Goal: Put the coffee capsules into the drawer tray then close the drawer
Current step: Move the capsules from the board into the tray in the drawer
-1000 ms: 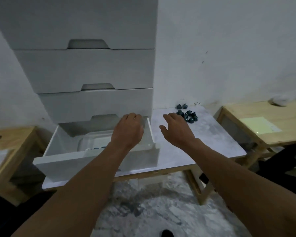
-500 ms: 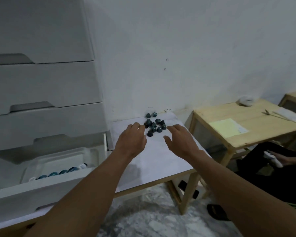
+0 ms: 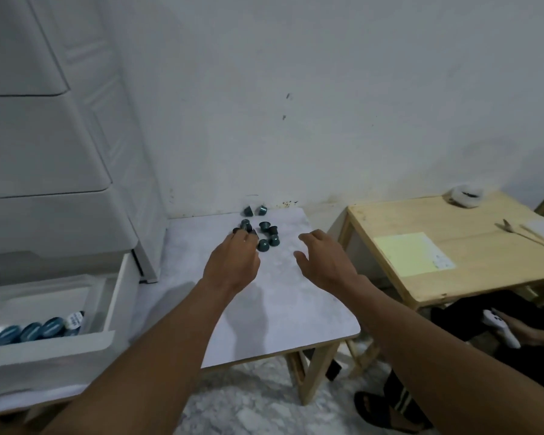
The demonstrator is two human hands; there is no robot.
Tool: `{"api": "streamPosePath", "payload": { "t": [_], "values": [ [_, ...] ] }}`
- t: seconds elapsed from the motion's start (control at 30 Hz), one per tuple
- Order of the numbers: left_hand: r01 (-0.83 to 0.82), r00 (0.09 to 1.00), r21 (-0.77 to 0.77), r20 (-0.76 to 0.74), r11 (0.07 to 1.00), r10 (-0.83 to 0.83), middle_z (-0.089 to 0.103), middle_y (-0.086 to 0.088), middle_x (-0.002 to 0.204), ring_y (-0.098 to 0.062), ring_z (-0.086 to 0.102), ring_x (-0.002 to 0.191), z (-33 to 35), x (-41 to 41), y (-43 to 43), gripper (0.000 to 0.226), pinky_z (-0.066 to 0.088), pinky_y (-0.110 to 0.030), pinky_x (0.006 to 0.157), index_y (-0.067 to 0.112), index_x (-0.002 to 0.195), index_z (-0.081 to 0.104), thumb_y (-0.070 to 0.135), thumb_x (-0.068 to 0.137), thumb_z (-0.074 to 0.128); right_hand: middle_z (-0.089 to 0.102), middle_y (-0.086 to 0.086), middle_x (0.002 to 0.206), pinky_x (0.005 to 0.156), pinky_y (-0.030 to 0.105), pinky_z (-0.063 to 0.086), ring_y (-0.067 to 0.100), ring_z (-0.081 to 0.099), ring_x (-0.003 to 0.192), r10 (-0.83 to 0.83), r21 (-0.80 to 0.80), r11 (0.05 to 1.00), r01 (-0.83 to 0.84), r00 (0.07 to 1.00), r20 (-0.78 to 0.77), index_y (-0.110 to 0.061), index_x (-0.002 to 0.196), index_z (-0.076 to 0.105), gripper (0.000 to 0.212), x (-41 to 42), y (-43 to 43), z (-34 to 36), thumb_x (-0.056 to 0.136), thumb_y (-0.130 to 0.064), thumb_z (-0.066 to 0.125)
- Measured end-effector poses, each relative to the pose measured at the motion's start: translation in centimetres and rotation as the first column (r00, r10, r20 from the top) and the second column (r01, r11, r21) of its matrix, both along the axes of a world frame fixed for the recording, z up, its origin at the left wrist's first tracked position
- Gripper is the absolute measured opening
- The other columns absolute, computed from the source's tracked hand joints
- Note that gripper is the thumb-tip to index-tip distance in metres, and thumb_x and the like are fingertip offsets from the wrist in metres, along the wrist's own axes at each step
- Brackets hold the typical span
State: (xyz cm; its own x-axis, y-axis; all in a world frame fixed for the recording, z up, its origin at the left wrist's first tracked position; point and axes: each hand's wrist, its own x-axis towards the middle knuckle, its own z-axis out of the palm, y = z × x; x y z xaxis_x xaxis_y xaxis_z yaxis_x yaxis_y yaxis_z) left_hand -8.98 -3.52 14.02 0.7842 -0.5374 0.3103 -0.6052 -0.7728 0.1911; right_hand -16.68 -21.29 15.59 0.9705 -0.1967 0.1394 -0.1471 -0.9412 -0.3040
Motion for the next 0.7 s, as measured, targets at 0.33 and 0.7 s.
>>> {"api": "streamPosePath", "payload": {
  "t": [0.33,0.7],
  "values": [
    [-0.057,0.994,0.07,-0.089,0.996,0.063,0.055,-0.004,0.113,-0.021,0.054,0.096,-3.8,8.3,-1.4,0.025,0.035,-0.024,0.067,0.012,0.115,0.054,0.02,0.093,0.046,0.054,0.012,0.126,0.092,0.034,0.043,0.028,0.052,0.113,0.07,0.066,0.996,-0.065,0.994,-0.087,-0.009,0.126,0.052,0.036,9.5,-1.9,-3.9,0.093,-0.023,0.051],
    [0.004,0.942,0.117,-0.334,0.993,0.036,0.053,-0.005,0.118,-0.024,0.054,0.104,-9.3,17.5,-1.1,0.031,0.049,-0.035,0.082,0.012,0.118,0.053,0.023,0.089,0.053,0.058,0.014,0.123,0.09,0.038,0.048,0.032,0.056,0.106,0.14,0.112,0.987,-0.117,0.962,-0.233,-0.008,0.122,0.058,0.033,20.4,0.0,-9.5,0.091,-0.012,0.051]
  ]
}}
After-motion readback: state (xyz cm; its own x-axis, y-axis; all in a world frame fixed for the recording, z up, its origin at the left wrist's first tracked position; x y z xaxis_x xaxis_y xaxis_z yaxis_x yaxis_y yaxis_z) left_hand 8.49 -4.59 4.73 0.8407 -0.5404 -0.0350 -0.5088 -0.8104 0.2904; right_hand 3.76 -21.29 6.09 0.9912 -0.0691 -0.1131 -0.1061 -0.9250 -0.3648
